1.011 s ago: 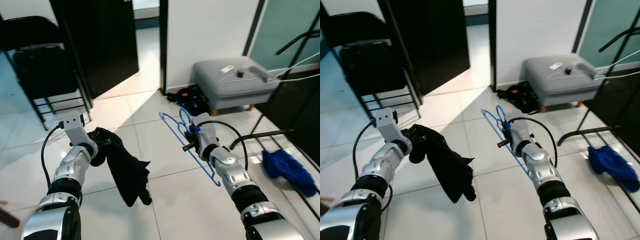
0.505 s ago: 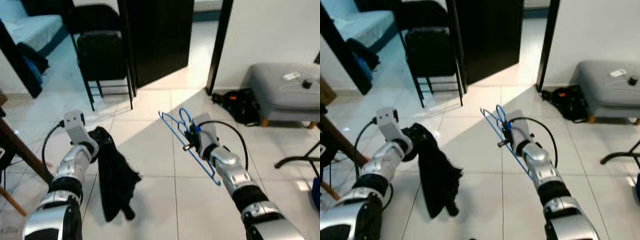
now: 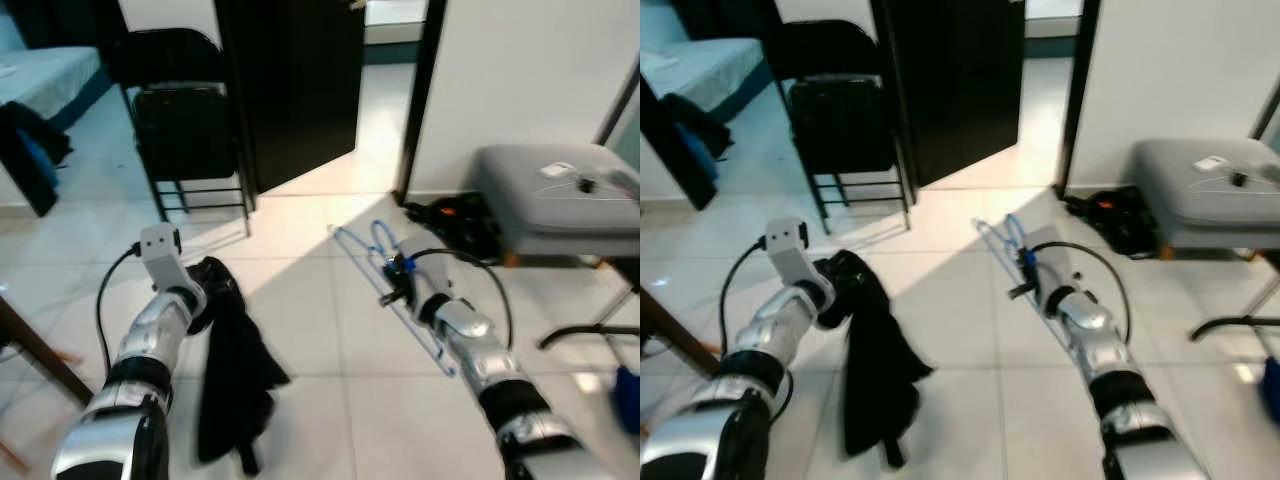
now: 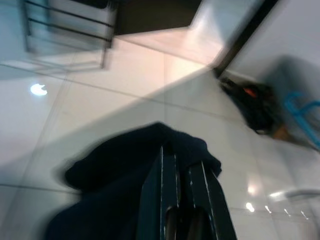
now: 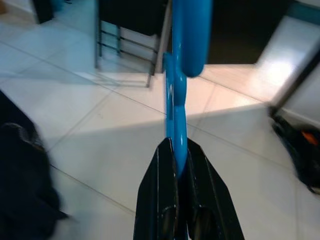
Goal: Hang hanger
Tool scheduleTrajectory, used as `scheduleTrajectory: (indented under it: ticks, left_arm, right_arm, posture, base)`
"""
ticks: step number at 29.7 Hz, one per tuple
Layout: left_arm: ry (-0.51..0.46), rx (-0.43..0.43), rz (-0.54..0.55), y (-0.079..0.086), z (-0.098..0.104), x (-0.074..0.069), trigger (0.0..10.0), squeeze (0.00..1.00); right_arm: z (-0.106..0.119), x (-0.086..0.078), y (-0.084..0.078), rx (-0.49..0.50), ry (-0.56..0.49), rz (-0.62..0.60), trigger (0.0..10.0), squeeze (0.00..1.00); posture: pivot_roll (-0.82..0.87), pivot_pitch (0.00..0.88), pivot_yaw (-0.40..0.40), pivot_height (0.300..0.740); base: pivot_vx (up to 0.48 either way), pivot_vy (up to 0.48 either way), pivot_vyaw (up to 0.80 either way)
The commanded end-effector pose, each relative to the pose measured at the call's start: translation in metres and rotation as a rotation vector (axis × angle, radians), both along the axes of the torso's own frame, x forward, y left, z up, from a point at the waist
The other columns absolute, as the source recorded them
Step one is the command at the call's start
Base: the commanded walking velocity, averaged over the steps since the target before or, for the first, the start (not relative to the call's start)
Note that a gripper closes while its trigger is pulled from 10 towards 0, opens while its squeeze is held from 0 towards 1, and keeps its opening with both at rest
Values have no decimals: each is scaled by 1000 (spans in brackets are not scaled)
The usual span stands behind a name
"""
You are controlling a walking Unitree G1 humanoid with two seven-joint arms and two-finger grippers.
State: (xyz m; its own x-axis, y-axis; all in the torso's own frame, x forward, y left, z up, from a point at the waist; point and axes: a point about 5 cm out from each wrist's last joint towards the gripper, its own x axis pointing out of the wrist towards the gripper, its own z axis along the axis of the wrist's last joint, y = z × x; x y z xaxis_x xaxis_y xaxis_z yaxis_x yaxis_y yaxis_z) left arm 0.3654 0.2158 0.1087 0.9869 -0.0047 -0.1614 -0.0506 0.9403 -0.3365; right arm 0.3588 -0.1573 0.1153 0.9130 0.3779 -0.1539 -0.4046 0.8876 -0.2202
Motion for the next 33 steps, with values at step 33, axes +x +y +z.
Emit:
scheduleTrajectory:
  ticks: [33]
  left_arm:
    - [-267,19,-361,-45,39,-1,10000,0]
  right_arm:
    - [-3,-7,13,-8,-25,121,10000,0]
  posture:
    - [-51,62,42,740]
  base:
    - [390,0,778]
